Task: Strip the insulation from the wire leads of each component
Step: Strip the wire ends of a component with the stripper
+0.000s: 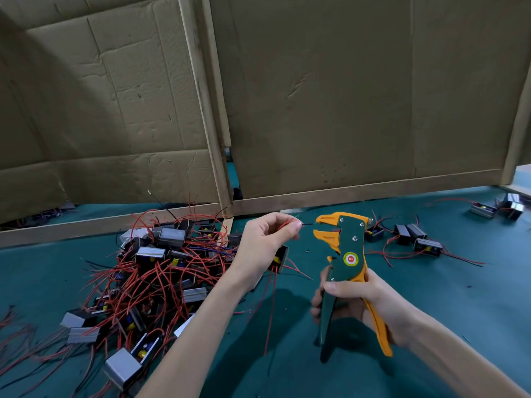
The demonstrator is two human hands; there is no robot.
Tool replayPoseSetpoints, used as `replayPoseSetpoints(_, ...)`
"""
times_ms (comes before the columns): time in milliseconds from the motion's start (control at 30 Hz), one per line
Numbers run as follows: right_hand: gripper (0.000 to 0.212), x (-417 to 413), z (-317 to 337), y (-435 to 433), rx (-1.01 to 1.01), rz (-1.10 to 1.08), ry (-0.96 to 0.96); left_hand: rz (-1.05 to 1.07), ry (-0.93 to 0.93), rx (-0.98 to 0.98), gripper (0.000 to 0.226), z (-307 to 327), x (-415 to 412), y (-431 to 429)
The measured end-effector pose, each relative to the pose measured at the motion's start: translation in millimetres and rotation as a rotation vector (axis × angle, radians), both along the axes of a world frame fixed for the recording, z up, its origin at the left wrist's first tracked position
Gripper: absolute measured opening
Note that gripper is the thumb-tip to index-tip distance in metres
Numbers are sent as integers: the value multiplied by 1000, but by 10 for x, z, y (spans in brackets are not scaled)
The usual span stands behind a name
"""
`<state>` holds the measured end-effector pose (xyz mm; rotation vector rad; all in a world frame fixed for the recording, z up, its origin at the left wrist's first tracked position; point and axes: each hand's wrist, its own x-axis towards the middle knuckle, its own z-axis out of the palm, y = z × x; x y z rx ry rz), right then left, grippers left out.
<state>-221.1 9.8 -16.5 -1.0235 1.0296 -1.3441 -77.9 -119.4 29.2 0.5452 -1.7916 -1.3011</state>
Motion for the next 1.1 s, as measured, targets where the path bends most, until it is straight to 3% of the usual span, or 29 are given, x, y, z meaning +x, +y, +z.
replayPoseSetpoints(233, 24, -19, -1, 5, 12, 51, 17, -68, -85, 28, 11, -8, 6, 21)
replayPoseSetpoints(367, 17, -11, 3, 3, 41, 49, -3, -84, -106, 59, 12, -21, 20, 6)
replayPoseSetpoints(700, 22, 55, 17, -5, 206, 59, -57, -94, -185, 134, 11, -77, 92, -79)
replayPoseSetpoints(1100, 21, 123, 73, -247, 331, 156, -12, -45, -176, 266, 21, -241, 260, -254)
